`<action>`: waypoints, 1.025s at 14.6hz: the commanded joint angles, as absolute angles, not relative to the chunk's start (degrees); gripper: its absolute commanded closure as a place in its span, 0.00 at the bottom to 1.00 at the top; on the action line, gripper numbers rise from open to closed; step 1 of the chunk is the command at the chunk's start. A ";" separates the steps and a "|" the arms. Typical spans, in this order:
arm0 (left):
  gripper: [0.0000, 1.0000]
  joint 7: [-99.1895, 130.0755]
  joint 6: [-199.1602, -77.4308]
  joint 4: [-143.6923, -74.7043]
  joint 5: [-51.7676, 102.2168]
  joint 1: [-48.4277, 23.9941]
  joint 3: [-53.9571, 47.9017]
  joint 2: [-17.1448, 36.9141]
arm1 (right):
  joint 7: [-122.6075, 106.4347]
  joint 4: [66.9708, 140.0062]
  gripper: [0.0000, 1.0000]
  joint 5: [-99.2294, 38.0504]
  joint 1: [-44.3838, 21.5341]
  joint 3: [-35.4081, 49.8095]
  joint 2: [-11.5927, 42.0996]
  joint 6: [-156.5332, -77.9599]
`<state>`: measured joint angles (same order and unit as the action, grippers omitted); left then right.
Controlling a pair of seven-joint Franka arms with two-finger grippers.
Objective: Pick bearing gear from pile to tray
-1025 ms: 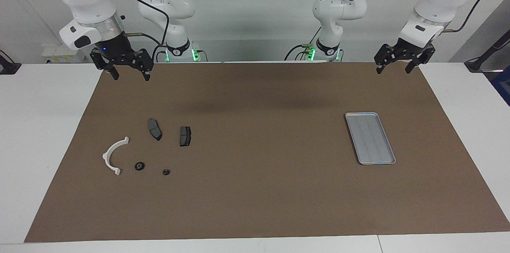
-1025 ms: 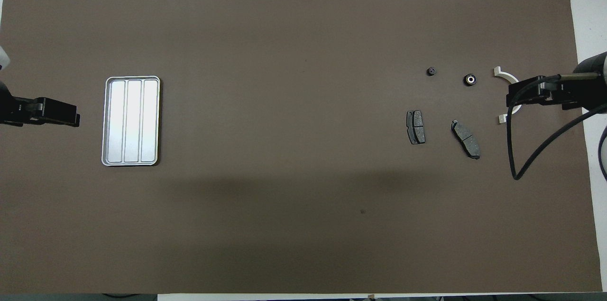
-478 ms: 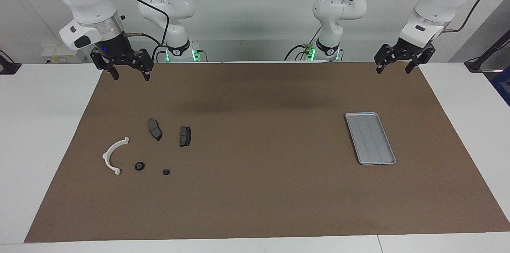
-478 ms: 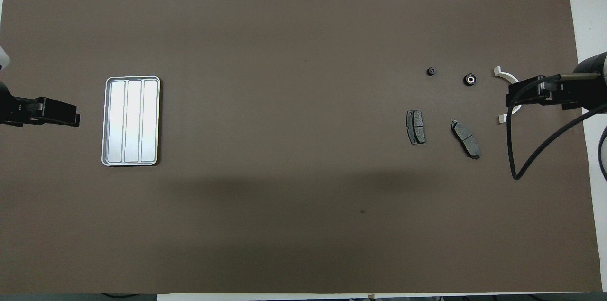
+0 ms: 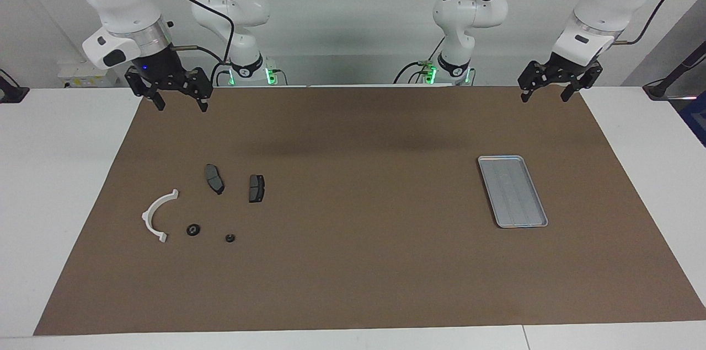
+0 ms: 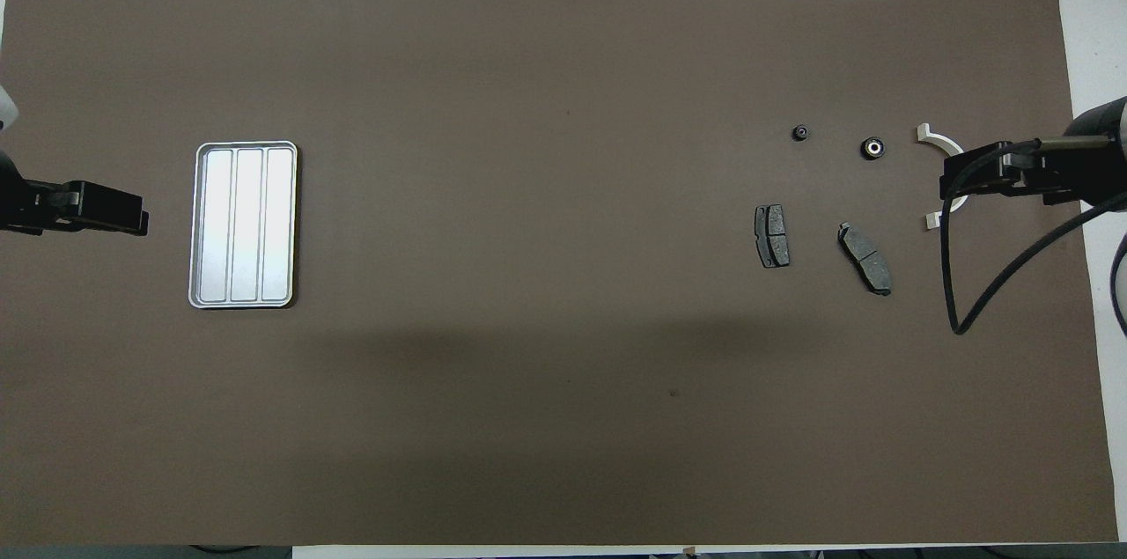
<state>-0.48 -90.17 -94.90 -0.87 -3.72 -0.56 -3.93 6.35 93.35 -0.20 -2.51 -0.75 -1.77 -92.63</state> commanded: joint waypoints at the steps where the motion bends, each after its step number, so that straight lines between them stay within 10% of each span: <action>1: 0.00 0.09 -90.53 -96.42 -0.79 -4.22 -0.09 -5.36 | 4.75 93.25 0.00 -0.09 -1.41 -0.35 -1.67 -93.07; 15: 0.00 0.09 -90.53 -96.42 -0.79 -4.22 -0.09 -5.36 | 8.61 97.55 0.00 -0.09 -1.40 -0.53 -2.55 -97.02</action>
<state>-0.48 -90.17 -94.90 -0.87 -3.72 -0.56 -3.94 7.54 95.13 -0.19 -1.88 -0.84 -1.76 -94.45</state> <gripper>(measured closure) 0.000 0.000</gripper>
